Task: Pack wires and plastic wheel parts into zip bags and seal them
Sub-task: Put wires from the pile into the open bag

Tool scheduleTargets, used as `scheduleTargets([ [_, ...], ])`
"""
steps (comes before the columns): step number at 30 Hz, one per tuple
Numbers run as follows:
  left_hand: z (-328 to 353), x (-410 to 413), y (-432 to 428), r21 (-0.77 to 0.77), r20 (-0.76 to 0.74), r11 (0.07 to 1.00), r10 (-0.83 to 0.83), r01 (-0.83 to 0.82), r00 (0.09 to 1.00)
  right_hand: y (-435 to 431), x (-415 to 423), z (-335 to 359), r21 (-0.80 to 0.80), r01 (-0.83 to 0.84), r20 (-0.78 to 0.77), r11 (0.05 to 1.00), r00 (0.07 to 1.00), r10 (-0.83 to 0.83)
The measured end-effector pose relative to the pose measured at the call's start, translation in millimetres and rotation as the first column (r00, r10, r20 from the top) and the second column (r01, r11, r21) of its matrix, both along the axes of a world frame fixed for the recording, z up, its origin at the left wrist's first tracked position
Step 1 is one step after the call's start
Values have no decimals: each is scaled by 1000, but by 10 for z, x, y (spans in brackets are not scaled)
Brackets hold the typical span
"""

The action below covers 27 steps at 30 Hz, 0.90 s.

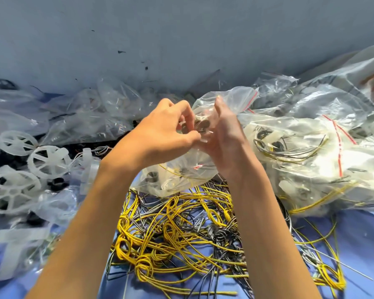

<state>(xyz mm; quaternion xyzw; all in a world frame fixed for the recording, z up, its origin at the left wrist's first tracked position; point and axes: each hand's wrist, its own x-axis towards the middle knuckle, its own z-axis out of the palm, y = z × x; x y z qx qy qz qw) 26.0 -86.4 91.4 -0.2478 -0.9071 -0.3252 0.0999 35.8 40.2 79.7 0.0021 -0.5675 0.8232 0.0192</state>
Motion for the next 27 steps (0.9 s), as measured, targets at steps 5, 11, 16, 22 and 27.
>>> scheduleTargets([
  [5,-106,14,70,-69,-137,975,202,-212,970,-1,-22,-4,99,45,15,994,999,-46],
  [11,-191,-4,160,13,-155,955,294,-296,943,60,-89,17,25,-12,51,1000,999,10],
  [16,-207,-43,149,-23,-8,968,251,-251,968,146,-36,10,37,-119,-11,992,993,119],
  [22,-241,-50,102,-140,19,979,154,-150,988,156,21,-40,30,-74,-138,997,987,78],
  [27,-296,-106,150,-82,-174,945,298,-315,939,149,23,-16,247,46,-138,968,990,-12],
])
